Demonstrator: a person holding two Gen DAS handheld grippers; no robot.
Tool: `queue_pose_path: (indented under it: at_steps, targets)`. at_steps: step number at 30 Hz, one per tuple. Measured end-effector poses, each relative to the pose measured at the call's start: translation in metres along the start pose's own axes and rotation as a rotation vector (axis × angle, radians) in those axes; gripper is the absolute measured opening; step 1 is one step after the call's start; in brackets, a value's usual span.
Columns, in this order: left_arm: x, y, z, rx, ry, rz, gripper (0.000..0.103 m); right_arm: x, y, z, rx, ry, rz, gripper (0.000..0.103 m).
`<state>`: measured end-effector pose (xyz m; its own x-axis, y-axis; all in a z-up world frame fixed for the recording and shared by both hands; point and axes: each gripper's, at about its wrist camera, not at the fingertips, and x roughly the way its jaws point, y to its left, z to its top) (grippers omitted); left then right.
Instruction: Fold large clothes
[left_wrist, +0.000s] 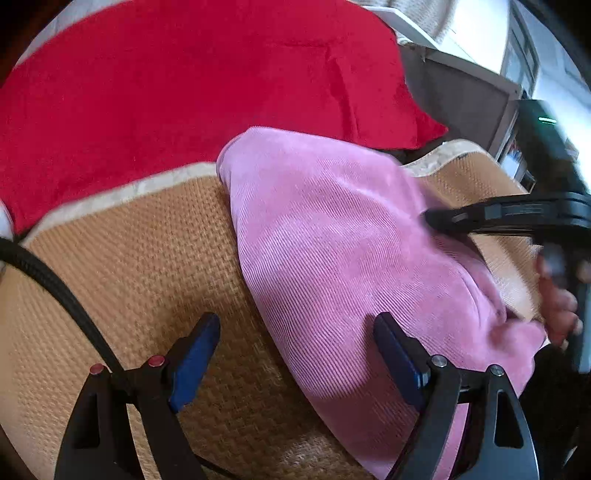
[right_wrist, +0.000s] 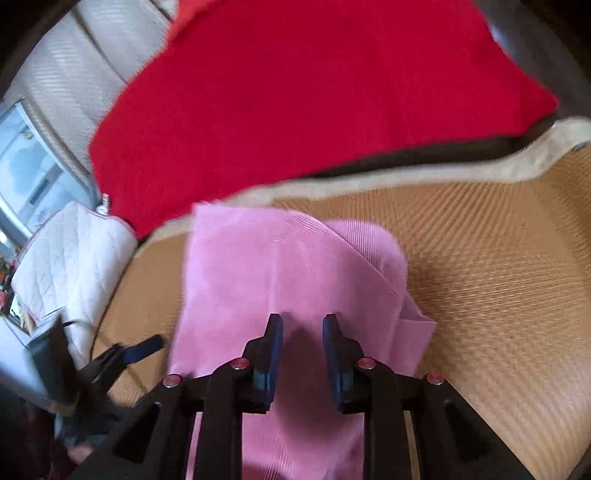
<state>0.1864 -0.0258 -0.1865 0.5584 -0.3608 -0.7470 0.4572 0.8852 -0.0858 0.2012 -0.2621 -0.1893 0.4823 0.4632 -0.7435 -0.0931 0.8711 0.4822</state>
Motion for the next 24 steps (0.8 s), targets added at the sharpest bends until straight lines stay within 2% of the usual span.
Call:
queue_pose_path:
  at_steps: [2, 4, 13, 16, 18, 19, 20, 21, 24]
  targets:
    - [0.0, -0.004, -0.002, 0.026, -0.01, 0.021, 0.086, 0.031, -0.009, -0.001, 0.017, 0.062, -0.01, 0.027]
    - [0.0, -0.007, -0.003, 0.043, -0.019, 0.033, 0.086, 0.036, -0.009, -0.002, 0.006, 0.022, -0.011, 0.027]
    - [-0.002, -0.007, -0.003, 0.07, -0.041, 0.05, 0.087, 0.012, -0.004, -0.022, -0.044, -0.033, -0.065, 0.03]
    - [-0.004, -0.002, -0.003, 0.049, -0.035, 0.032, 0.087, 0.0, -0.011, -0.029, -0.04, -0.058, -0.058, 0.03]
    - [-0.008, 0.001, -0.004, 0.029, -0.036, 0.001, 0.087, -0.008, -0.014, -0.033, -0.018, -0.07, -0.035, 0.035]
    - [-0.011, 0.004, -0.004, 0.017, -0.039, -0.022, 0.087, -0.014, -0.016, -0.035, -0.014, -0.081, -0.015, 0.05]
    - [-0.013, 0.007, -0.005, 0.004, -0.041, -0.048, 0.087, -0.019, -0.018, -0.035, -0.006, -0.092, 0.016, 0.078]
    - [-0.015, 0.01, -0.005, -0.008, -0.043, -0.07, 0.087, -0.029, -0.021, -0.038, 0.021, -0.115, 0.058, 0.086]
    - [-0.018, 0.021, -0.007, -0.062, -0.044, -0.138, 0.087, -0.046, -0.029, -0.042, 0.043, -0.167, 0.097, 0.088]
